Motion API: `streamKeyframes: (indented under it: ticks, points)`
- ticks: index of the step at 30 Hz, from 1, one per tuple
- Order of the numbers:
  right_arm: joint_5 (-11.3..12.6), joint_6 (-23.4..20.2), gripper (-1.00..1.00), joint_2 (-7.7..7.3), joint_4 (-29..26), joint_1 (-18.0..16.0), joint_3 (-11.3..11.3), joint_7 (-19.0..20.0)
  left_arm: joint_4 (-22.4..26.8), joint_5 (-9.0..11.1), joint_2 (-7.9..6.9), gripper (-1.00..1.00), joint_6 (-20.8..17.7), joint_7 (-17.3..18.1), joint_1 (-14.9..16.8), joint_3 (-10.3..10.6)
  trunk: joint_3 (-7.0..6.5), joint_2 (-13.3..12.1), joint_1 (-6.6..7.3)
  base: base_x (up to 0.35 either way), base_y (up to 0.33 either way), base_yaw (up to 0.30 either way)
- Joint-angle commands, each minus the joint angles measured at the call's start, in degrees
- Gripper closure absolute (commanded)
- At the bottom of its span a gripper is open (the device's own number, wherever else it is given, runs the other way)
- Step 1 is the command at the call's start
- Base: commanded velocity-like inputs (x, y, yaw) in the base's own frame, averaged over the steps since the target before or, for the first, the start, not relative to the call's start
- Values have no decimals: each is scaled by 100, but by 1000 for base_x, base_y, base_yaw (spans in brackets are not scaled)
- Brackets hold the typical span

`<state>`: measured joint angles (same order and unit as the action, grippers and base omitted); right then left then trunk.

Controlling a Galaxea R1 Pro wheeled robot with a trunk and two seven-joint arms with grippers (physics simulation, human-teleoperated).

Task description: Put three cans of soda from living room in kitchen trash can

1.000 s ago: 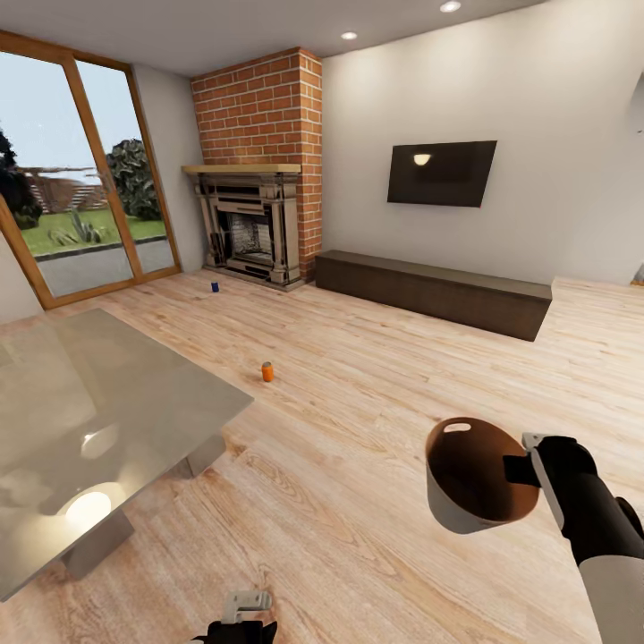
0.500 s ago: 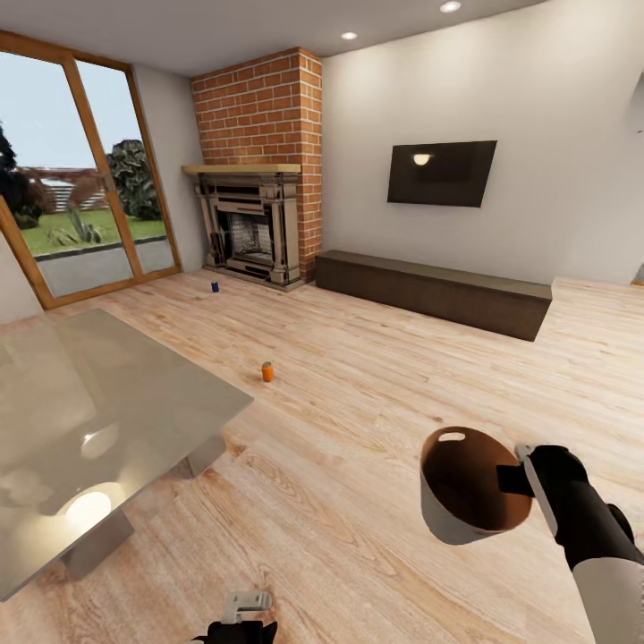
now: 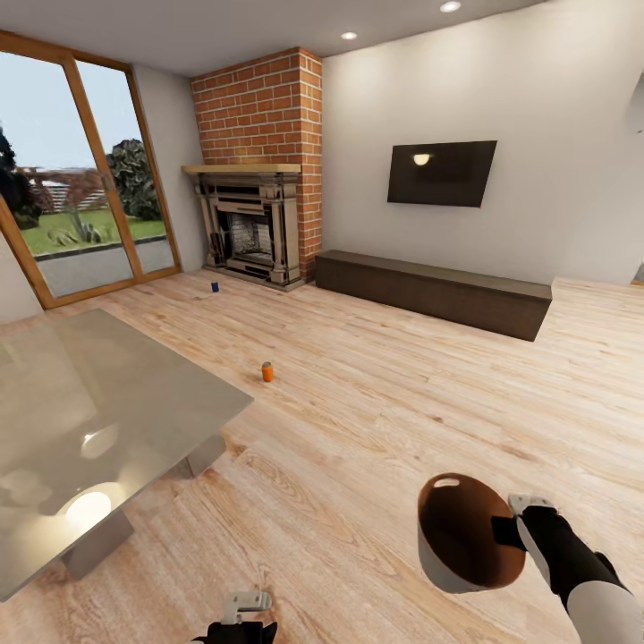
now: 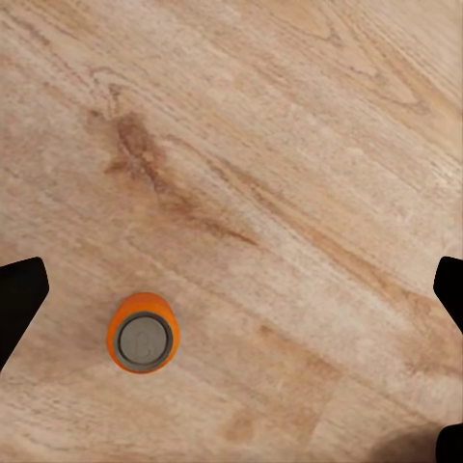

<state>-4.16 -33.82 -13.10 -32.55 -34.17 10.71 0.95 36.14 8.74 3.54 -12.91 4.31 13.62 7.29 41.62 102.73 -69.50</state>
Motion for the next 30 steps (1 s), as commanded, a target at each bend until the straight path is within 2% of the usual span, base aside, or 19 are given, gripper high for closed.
streamKeyframes:
  ticks: [1,3,6,11,18,22,30]
  points:
    - [39,55,100,0,69,-4,10,29,-3,-1,0,-100,6,0,2,1,-1,1,0,0,0,0]
    - [38,177,100,0,319,-3,13,28,-5,-2,0,-100,17,0,1,1,-1,1,0,0,0,0]
    - [32,640,100,0,781,-2,15,28,-9,-3,4,-100,26,0,0,1,-1,1,0,0,0,0]
    - [30,1015,100,7,1094,-2,11,22,-9,-3,3,-100,32,0,3,1,-1,1,0,0,0,0]
    - [37,1105,100,8,1183,-2,14,27,-10,-4,4,-100,34,0,0,1,-1,1,0,0,0,0]
    - [-49,1097,100,18,1065,-17,-9,-10,12,5,24,-100,8,-9,97,-70,-1,1,0,0,0,0]
    - [-31,1097,100,18,986,-17,-9,-10,12,5,24,-100,8,-9,97,-70,-1,1,0,0,0,0]
